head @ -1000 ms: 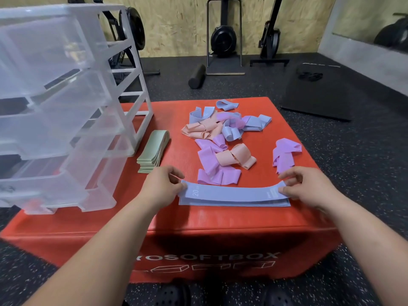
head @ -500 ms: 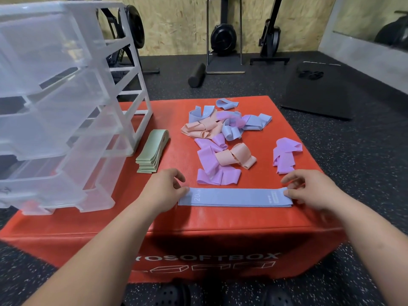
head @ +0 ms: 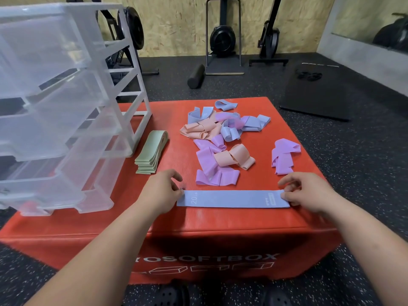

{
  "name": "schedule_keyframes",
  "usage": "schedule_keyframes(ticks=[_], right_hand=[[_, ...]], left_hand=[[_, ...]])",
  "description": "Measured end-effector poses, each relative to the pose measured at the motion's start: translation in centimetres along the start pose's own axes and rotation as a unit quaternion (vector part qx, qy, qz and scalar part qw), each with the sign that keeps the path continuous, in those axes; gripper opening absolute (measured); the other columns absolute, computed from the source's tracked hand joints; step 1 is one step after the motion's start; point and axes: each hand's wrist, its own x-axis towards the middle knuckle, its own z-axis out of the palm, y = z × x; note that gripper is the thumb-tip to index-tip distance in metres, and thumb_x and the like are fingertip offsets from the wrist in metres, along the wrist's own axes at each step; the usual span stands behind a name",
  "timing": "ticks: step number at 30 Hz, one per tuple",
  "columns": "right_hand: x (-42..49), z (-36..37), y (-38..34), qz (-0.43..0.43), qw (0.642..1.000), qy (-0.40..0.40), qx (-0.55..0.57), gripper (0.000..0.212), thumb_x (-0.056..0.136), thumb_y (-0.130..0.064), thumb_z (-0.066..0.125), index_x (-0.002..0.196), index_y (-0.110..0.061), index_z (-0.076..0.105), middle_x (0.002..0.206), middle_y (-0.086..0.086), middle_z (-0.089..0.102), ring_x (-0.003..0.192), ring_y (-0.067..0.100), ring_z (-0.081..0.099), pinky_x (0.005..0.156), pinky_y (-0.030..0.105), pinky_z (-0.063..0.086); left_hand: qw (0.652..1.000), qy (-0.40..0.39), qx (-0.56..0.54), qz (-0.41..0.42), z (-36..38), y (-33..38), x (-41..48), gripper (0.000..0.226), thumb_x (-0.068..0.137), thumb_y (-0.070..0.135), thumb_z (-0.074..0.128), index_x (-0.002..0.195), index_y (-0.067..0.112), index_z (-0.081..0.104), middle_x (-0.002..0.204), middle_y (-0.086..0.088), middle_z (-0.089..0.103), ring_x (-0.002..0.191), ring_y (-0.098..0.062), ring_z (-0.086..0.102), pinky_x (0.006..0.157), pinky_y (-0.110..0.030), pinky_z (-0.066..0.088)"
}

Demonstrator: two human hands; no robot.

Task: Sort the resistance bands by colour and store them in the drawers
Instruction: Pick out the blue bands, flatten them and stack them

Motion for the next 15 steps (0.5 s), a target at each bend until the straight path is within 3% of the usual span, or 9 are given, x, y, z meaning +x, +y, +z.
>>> schedule_keyframes(ticks=[5, 9, 12, 15], right_hand=[[-0.5, -0.5, -1.1, -0.021, 0.998, 0.012, -0.065, 0.026, 0.077, -0.016, 0.087, 0.096, -0.030, 0.074, 0.075, -0.006, 0.075, 0.061, 0.016, 0.070, 0.074, 0.034, 0.059], [-1.3, -1.6, -1.6, -0.081, 0.991, -0.033, -0.105, 0.048, 0.069, -0.036, 0.096, 0.109, -0.041, 0.072, 0.106, -0.019, 0.070, 0.089, 0.001, 0.069, 0.085, 0.022, 0.053], [-1.7, -1.5, -1.5, -0.112, 0.980, -0.086, -0.144, 0.058, 0.066, -0.031, 0.098, 0.114, -0.046, 0.068, 0.113, -0.030, 0.066, 0.104, -0.011, 0.062, 0.085, 0.005, 0.044], [-1.6, -1.2, -1.4, -0.131, 0.973, -0.067, -0.176, 0.052, 0.067, -0.028, 0.097, 0.109, -0.046, 0.071, 0.107, -0.028, 0.068, 0.101, -0.010, 0.061, 0.082, 0.004, 0.042]], left_hand=[[0.998, 0.020, 0.050, 0.042, 0.2, -0.4, 0.0, 0.021, 0.086, 0.023, 0.074, 0.106, 0.029, 0.067, 0.074, 0.010, 0.071, 0.074, -0.007, 0.065, 0.070, -0.033, 0.054], [0.987, -0.006, 0.056, 0.152, 0.1, -0.8, 0.1, 0.037, 0.083, 0.039, 0.082, 0.116, 0.035, 0.066, 0.101, 0.016, 0.062, 0.088, -0.005, 0.061, 0.083, -0.035, 0.055], [0.971, -0.079, 0.072, 0.215, 0.1, -1.1, -0.1, 0.058, 0.077, 0.047, 0.086, 0.130, 0.035, 0.064, 0.118, 0.015, 0.061, 0.108, -0.007, 0.059, 0.095, -0.031, 0.049], [0.967, -0.080, 0.082, 0.228, 0.1, -1.1, -0.2, 0.058, 0.077, 0.045, 0.086, 0.130, 0.035, 0.065, 0.118, 0.016, 0.062, 0.111, -0.011, 0.059, 0.098, -0.036, 0.050]])
